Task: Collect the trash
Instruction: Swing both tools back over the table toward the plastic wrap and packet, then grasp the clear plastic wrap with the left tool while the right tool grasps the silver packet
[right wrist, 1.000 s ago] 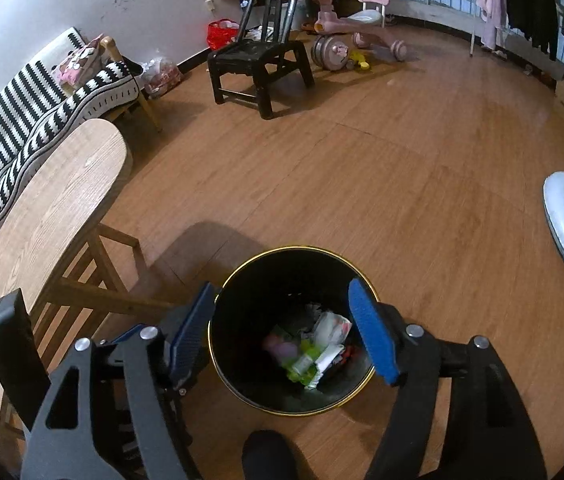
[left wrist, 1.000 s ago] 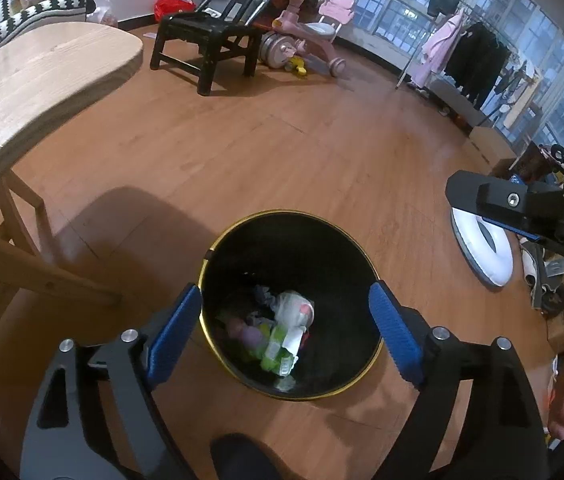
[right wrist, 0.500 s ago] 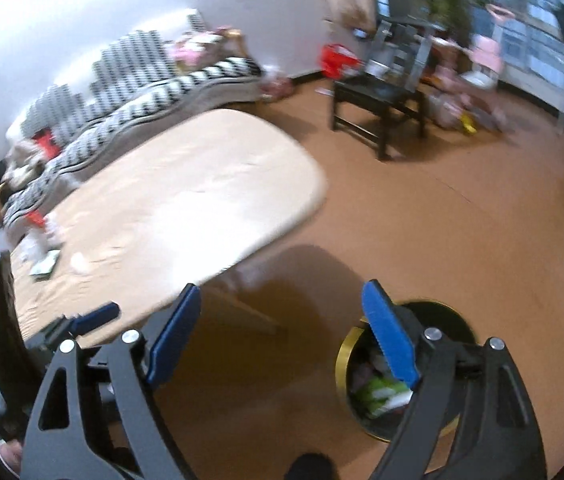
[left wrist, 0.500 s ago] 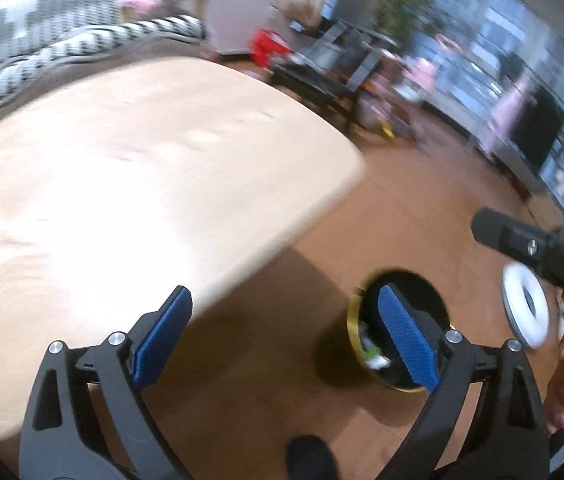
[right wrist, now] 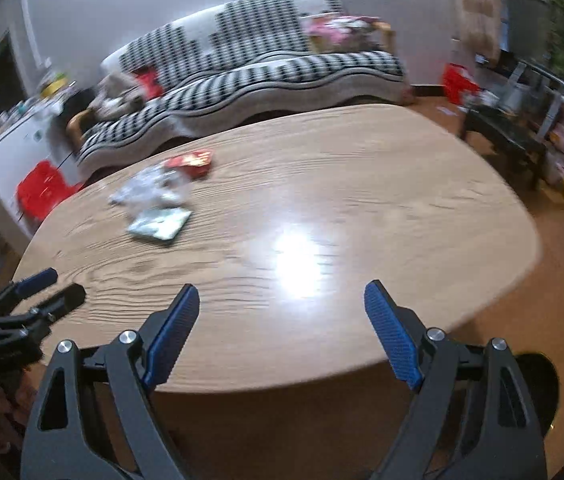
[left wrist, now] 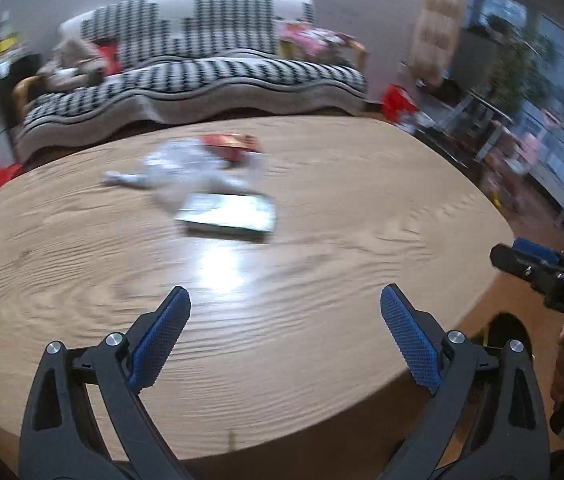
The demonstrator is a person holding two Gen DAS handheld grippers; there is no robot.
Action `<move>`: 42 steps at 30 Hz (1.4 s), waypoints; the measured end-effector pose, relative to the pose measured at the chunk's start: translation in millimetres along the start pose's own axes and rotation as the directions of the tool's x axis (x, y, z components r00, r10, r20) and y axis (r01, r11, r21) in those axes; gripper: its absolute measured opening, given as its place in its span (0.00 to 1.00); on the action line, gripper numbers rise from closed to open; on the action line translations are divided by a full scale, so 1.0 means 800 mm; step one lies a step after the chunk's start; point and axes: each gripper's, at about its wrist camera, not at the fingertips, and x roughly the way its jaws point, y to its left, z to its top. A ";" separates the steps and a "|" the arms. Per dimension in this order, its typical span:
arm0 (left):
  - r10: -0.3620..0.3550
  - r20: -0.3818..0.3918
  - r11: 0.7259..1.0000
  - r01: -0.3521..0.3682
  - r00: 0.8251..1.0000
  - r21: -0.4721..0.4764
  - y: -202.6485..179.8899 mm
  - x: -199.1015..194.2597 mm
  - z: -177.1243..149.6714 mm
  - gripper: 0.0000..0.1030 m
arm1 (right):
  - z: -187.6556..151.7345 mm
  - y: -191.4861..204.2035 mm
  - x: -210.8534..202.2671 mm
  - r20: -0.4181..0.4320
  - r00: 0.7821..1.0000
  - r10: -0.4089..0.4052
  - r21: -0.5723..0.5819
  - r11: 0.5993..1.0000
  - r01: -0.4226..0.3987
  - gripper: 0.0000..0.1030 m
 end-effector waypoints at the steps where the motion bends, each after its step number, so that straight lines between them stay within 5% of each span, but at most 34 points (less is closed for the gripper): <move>1: 0.020 0.006 1.000 -0.020 1.000 -0.025 0.024 -0.009 -0.001 0.91 | 0.000 0.020 0.009 -0.008 1.000 0.018 -0.026 1.000 -0.018 0.79; 10: 0.126 0.038 0.984 -0.120 0.991 -0.129 0.141 -0.053 -0.015 0.91 | -0.023 0.139 0.064 -0.080 0.994 0.080 -0.214 0.972 -0.095 0.79; 21: 0.151 0.012 0.977 -0.148 0.988 -0.151 0.195 -0.050 -0.020 0.91 | -0.016 0.168 0.093 -0.088 0.990 0.112 -0.225 0.966 -0.129 0.79; 32: 0.077 -0.033 0.995 -0.079 0.996 -0.059 0.188 0.043 0.022 0.92 | 0.020 0.162 0.170 -0.175 0.971 0.165 -0.238 0.949 -0.204 0.80; 39: -0.024 -0.046 0.998 0.027 0.999 0.054 0.176 0.133 0.086 0.92 | 0.060 0.171 0.240 -0.272 0.945 0.180 -0.398 0.873 -0.281 0.81; 42: -0.035 -0.042 0.983 0.042 0.999 0.176 0.163 0.169 0.106 0.92 | 0.067 0.178 0.262 -0.314 0.931 0.187 -0.460 0.828 -0.321 0.81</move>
